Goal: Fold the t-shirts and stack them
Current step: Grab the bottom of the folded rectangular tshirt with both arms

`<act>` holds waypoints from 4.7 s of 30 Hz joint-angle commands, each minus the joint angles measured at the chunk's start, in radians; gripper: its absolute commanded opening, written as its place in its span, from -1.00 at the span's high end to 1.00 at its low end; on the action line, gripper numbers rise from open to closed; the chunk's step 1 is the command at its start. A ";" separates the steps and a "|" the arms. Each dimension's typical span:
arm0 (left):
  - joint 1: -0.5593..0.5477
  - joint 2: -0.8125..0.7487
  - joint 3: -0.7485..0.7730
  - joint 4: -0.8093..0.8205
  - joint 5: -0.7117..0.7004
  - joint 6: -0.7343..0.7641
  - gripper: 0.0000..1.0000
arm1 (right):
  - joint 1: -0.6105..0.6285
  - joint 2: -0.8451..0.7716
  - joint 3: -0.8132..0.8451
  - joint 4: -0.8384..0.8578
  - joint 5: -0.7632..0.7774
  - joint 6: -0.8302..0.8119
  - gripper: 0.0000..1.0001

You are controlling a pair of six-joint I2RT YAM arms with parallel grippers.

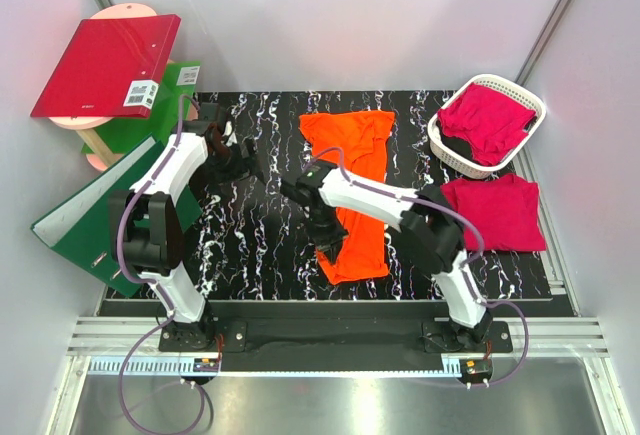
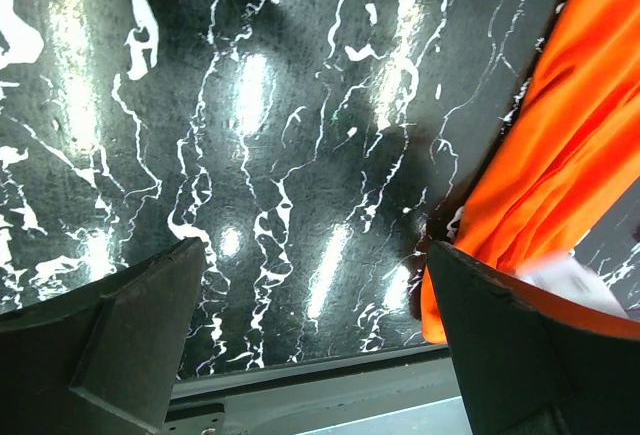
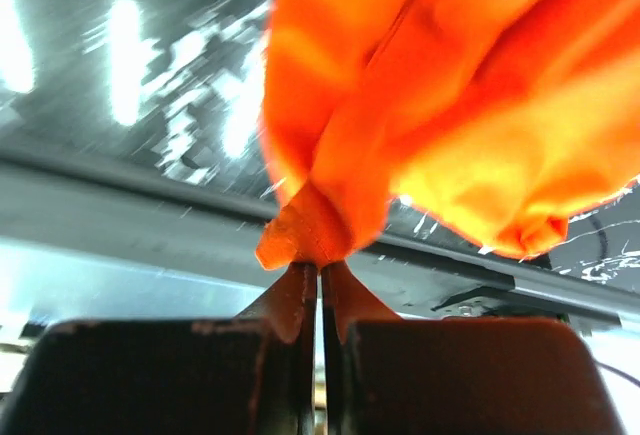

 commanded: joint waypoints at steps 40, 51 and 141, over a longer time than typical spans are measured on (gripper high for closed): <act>-0.108 0.033 -0.063 0.081 0.102 -0.028 -0.98 | -0.060 -0.298 -0.171 0.052 0.054 0.008 -0.56; -0.119 0.024 -0.039 0.084 0.090 -0.059 -0.98 | -0.074 -0.139 -0.191 0.073 -0.010 -0.088 0.27; -0.292 -0.100 -0.347 0.358 0.297 -0.189 -0.98 | -0.621 -0.745 -0.655 0.429 -0.169 0.090 -0.89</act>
